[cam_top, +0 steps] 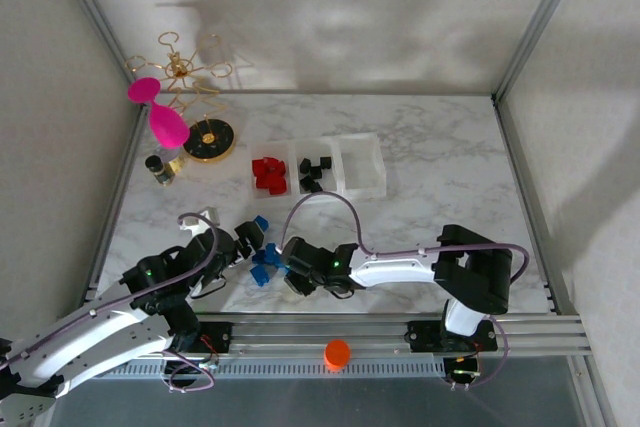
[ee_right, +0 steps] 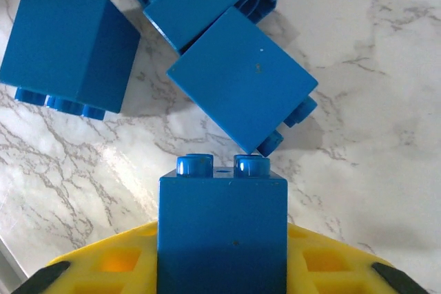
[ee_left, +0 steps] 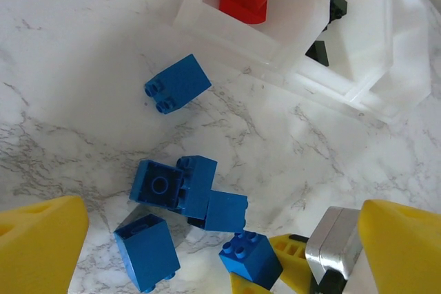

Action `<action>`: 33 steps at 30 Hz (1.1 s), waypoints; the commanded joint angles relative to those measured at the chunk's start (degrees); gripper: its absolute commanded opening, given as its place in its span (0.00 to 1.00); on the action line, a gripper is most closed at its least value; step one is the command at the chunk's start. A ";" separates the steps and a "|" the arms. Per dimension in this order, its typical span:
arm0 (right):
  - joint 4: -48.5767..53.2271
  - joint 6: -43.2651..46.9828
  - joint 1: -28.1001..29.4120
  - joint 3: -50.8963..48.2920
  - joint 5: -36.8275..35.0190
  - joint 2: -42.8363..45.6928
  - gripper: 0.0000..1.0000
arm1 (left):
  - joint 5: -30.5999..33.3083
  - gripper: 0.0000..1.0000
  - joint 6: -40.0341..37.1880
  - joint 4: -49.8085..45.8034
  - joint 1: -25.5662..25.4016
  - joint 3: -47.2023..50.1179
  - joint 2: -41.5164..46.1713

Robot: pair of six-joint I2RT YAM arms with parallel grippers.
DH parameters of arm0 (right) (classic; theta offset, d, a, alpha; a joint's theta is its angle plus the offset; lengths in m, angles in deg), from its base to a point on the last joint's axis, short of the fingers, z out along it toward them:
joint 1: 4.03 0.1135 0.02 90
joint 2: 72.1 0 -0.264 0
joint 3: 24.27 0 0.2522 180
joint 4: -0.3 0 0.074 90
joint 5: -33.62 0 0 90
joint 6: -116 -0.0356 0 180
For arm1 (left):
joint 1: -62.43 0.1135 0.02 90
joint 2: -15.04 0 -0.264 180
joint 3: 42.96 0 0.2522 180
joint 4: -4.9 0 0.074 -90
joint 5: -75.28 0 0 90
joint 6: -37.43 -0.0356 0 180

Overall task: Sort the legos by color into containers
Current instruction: Pick up the lego from the bottom-center of the table, then place the lego in the container.

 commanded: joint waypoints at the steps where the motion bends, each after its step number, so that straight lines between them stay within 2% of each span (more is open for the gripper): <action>1: 0.93 -0.83 -1.36 -0.75 -0.33 2.86 0.27 | 1.55 1.00 -0.45 -0.89 0.34 -1.78 0.29; 6: 2.00 -1.27 -4.54 -1.81 1.54 7.20 0.27 | 1.81 1.00 -1.28 -0.55 0.38 -3.12 -0.21; 11: 5.42 -1.05 -10.33 -1.41 2.92 11.48 0.27 | 1.94 1.00 -2.45 1.29 0.38 -4.53 -2.19; 21: 10.04 0.97 -31.15 2.66 5.22 16.39 0.29 | 0.06 1.00 -5.99 9.47 0.38 -7.21 -9.98; 26: 9.28 2.15 -39.50 7.42 3.72 11.74 0.30 | -0.33 1.00 -7.56 12.66 0.38 -8.86 -14.53; 33: 7.02 2.93 -44.06 16.86 -0.33 0.30 0.30 | 0.49 0.99 -8.06 15.58 0.37 -11.25 -20.23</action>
